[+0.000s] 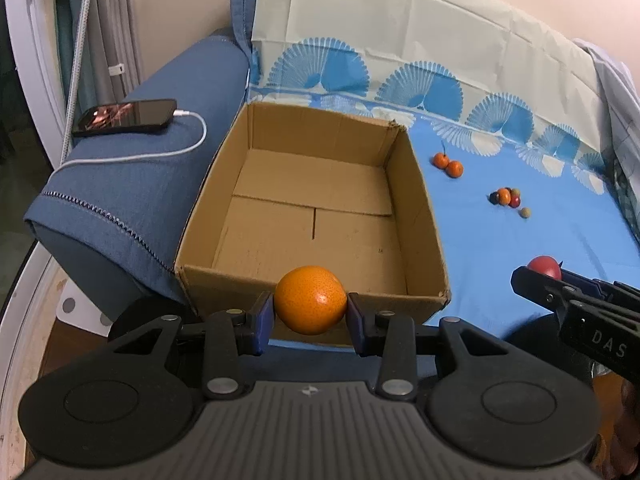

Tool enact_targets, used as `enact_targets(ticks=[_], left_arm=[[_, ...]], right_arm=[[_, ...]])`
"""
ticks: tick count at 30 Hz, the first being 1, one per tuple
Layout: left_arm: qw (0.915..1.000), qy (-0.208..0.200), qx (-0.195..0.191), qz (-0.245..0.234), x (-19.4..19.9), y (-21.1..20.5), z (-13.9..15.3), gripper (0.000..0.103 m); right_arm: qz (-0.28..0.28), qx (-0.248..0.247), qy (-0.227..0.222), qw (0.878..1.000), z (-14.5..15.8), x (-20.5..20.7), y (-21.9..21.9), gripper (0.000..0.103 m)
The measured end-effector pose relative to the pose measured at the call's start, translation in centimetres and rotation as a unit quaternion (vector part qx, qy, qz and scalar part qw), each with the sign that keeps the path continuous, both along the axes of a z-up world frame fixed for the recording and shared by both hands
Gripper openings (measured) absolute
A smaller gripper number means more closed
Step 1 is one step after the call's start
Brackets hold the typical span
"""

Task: Organize fruits
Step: 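Carry the orange and the tomato over the cardboard box with both tools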

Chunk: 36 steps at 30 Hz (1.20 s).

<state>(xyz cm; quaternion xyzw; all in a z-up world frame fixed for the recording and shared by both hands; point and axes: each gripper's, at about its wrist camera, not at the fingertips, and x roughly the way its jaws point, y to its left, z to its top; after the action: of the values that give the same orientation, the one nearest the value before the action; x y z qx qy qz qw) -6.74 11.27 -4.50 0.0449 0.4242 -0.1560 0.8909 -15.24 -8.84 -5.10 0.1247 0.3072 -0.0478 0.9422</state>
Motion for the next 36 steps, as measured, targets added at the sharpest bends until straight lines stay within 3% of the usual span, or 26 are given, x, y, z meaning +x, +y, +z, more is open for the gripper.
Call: enact_targets(ticks=[36], left_arm=[[0.9997, 0.016, -0.007, 0.014, 2.4, 0.8, -1.2, 0.043]], right_arm=[[0.008, -0.010, 0.027, 1.000, -0.8, 1.8, 0.3, 0.044]])
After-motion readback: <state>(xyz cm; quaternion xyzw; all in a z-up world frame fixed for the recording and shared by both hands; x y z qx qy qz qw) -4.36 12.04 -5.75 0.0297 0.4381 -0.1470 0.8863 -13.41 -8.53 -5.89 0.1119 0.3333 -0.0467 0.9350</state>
